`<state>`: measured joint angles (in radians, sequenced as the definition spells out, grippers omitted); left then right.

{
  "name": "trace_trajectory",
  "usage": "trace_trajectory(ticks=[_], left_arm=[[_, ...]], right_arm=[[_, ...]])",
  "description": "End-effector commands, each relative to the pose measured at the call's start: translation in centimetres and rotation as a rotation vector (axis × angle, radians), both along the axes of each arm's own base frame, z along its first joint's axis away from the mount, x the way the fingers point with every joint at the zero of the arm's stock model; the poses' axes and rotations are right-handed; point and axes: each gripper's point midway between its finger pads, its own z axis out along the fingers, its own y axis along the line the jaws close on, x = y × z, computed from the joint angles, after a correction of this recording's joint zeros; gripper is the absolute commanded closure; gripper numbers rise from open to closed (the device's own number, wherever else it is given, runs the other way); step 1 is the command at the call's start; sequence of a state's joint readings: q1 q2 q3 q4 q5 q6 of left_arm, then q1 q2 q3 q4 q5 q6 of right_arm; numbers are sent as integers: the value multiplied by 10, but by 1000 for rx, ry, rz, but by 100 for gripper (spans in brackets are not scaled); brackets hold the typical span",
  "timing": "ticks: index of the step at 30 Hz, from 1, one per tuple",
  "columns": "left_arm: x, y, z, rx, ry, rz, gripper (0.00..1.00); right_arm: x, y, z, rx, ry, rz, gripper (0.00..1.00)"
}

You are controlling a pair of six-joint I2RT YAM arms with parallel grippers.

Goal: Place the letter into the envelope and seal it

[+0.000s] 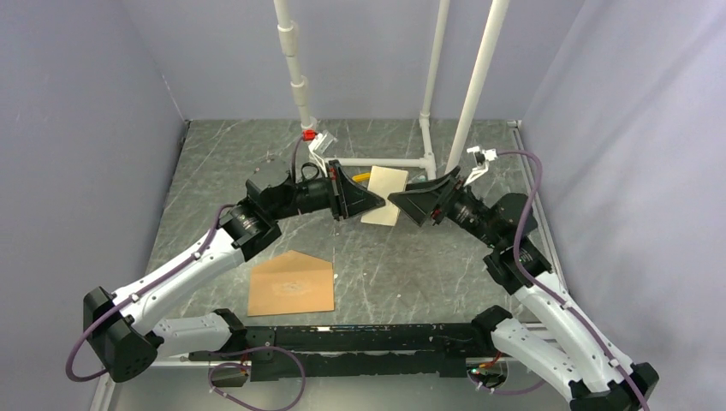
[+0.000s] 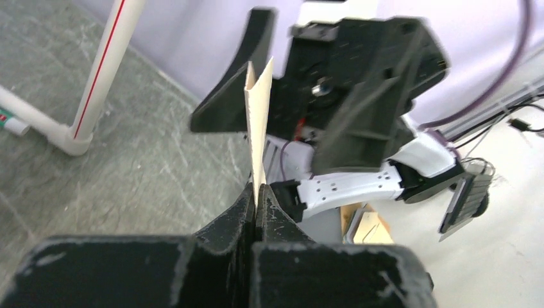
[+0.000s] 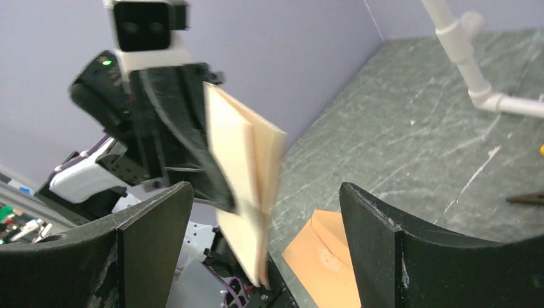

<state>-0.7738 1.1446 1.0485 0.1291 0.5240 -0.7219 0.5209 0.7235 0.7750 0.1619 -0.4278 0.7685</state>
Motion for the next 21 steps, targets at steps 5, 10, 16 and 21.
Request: trace_trajectory(ticks=[5,10,16,21], left_arm=[[-11,4,43,-171,-51,-24,98],[-14,8,44,-174,-64,-15,98],[-19,8,48,-187,-70,-45,98],[-19,6,49,-190,-70,-53,98]], right_arm=[[-14,10,30,168,-20,120,26],[-24,10,40,227,-47,172,55],[-25,13,43,215,-56,194,62],[-24,17,42,211,-49,217,74]])
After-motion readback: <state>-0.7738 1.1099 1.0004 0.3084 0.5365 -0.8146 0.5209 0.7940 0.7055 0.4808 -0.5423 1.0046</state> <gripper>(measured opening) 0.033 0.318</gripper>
